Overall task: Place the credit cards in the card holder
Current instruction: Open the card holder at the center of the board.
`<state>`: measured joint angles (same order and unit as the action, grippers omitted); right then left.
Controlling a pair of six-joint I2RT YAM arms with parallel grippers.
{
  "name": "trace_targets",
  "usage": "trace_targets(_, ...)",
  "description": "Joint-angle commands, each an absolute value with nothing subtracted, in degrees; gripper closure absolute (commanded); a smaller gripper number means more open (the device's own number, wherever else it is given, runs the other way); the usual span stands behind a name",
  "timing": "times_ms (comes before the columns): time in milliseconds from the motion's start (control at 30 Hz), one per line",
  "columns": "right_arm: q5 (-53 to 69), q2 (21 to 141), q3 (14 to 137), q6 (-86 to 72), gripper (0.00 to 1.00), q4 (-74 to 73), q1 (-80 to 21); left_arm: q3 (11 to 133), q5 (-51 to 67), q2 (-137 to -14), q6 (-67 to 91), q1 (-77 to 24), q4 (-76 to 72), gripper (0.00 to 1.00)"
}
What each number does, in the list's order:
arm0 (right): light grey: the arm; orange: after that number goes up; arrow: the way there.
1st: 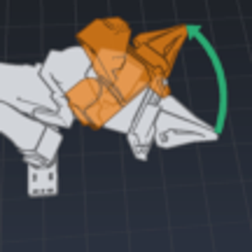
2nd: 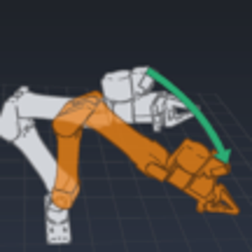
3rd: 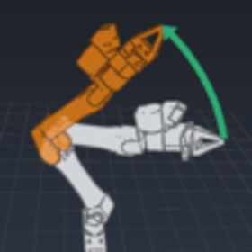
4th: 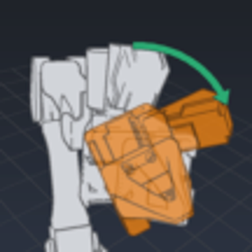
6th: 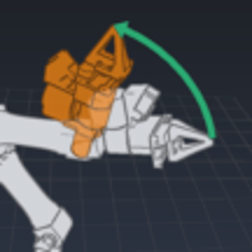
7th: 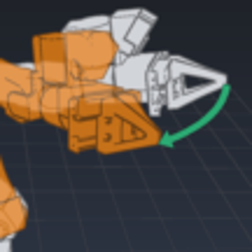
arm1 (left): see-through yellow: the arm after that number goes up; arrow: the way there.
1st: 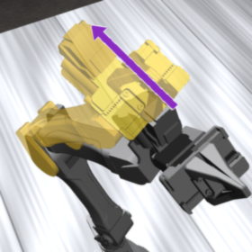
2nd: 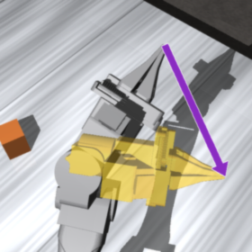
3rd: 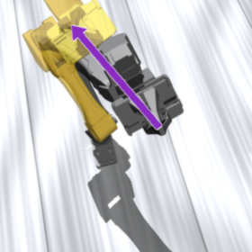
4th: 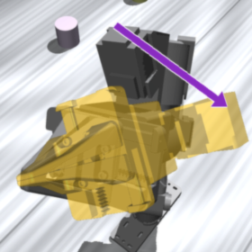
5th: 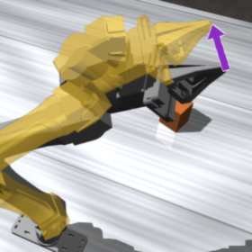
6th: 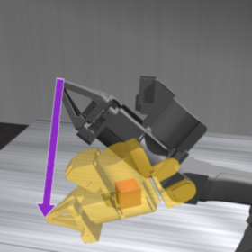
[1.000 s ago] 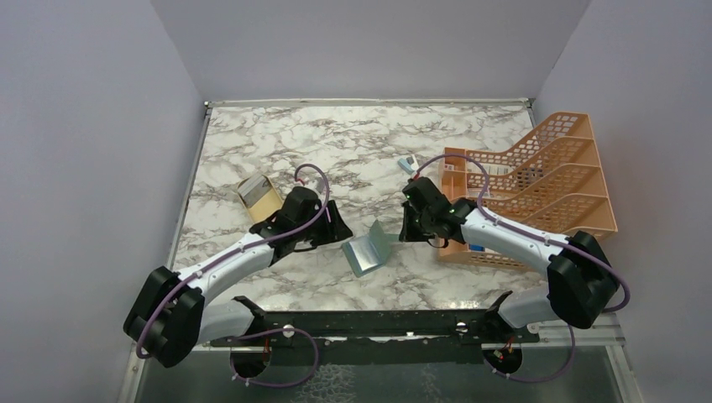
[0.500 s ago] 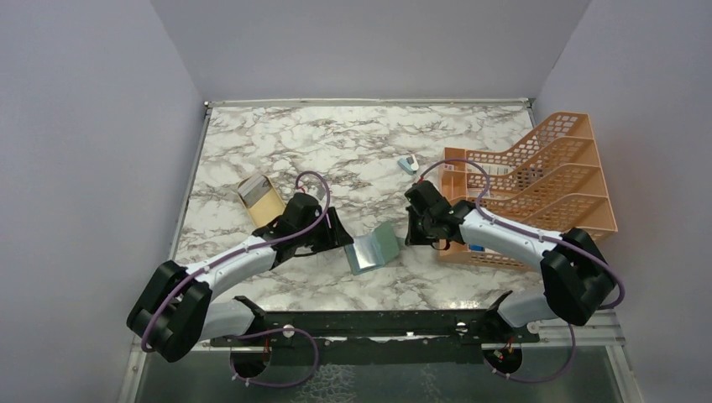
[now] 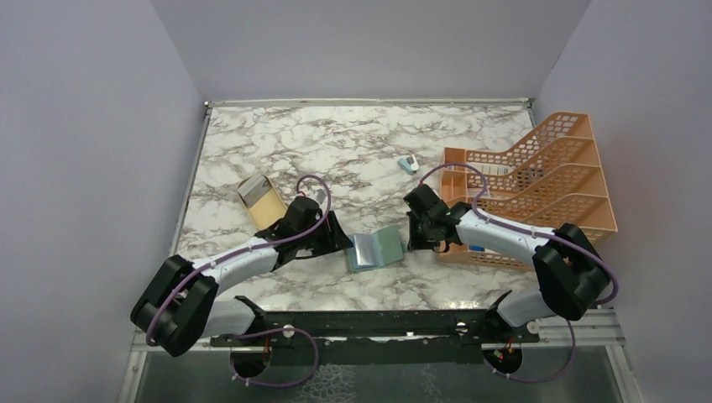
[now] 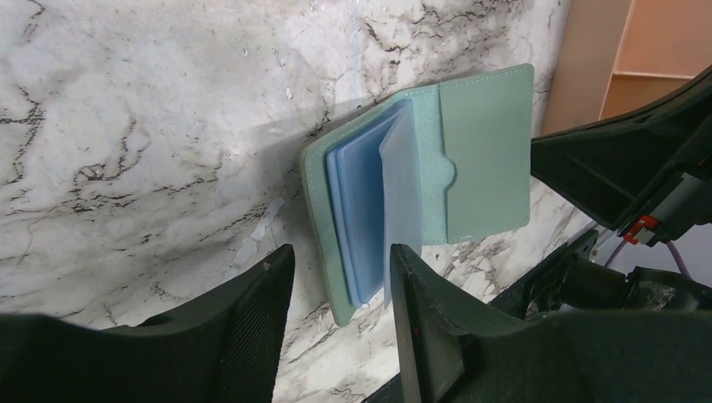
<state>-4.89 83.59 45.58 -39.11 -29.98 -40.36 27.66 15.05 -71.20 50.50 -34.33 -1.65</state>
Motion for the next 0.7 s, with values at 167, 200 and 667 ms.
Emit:
trace_targets(167, -6.55, 83.09, 44.92, -38.76, 0.99, -30.33, -39.97, 25.42, 18.39, -73.65, 52.75, -34.67, -8.1, 0.58)
trace_targets(200, -6.4, 83.14, 44.81, -38.76, 0.99, -30.17, -39.99, 25.27, 18.61, -73.99, 52.89, -34.76, -8.57, 0.59)
trace_targets(667, -6.5, 81.99, 44.82, -38.67, 0.99, -29.97, -39.99, 22.84, 21.3, -75.73, 57.09, -34.97, -15.3, 0.62)
